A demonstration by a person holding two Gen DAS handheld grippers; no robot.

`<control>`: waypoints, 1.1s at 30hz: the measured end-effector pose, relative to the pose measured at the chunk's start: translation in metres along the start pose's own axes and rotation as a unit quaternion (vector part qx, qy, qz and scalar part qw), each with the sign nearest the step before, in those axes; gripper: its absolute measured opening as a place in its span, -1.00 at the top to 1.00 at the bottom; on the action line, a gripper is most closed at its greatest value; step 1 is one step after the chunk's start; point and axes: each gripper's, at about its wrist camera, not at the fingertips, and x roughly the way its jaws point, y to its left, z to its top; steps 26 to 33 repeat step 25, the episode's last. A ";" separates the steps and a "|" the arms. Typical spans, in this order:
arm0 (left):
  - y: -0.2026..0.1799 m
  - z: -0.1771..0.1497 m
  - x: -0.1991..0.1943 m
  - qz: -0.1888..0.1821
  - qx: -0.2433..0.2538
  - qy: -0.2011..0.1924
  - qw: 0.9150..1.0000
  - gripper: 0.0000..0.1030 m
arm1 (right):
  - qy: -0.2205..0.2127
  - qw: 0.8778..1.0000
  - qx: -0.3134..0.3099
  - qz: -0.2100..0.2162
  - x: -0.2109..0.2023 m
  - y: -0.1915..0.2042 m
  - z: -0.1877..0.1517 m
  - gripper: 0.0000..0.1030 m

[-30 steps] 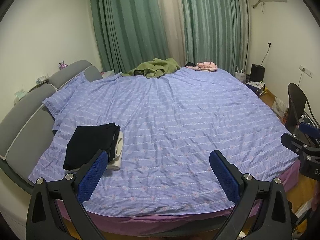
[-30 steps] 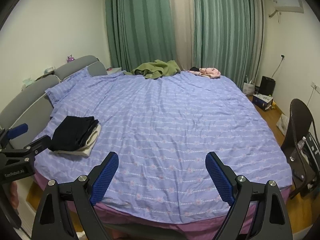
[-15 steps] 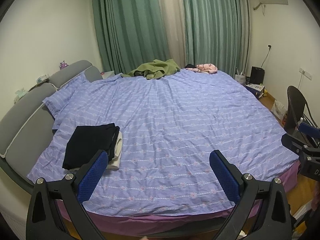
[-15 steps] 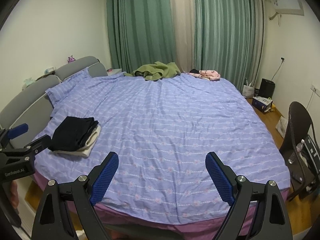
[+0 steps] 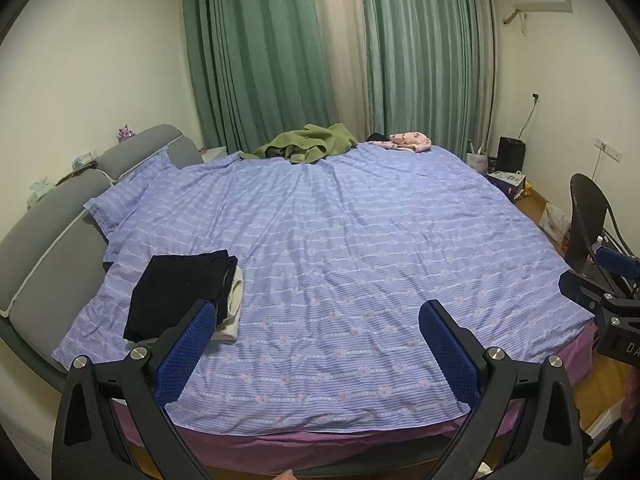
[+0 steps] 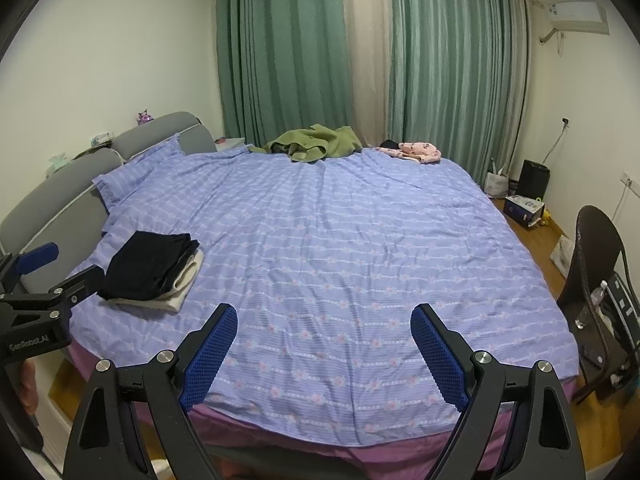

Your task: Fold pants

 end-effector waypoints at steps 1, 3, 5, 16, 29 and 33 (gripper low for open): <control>0.000 0.000 0.000 -0.001 0.000 0.000 1.000 -1.00 | 0.000 1.000 0.000 -0.001 0.000 0.000 0.000 -0.74; -0.001 0.000 0.000 -0.003 0.002 -0.001 1.000 -1.00 | -0.001 1.000 0.001 -0.002 -0.001 0.000 -0.001 -0.74; -0.002 0.001 -0.001 -0.003 0.005 -0.003 1.000 -1.00 | -0.001 1.000 0.001 -0.002 -0.002 -0.001 -0.001 -0.74; -0.005 0.005 -0.002 0.003 0.003 -0.015 1.000 -1.00 | -0.004 1.000 0.003 -0.007 -0.003 -0.003 -0.002 -0.74; -0.006 0.004 -0.003 0.006 0.001 -0.019 1.000 -1.00 | -0.002 1.000 0.004 -0.007 -0.001 -0.004 -0.002 -0.74; -0.006 0.004 -0.003 0.006 0.001 -0.019 1.000 -1.00 | -0.002 1.000 0.004 -0.007 -0.001 -0.004 -0.002 -0.74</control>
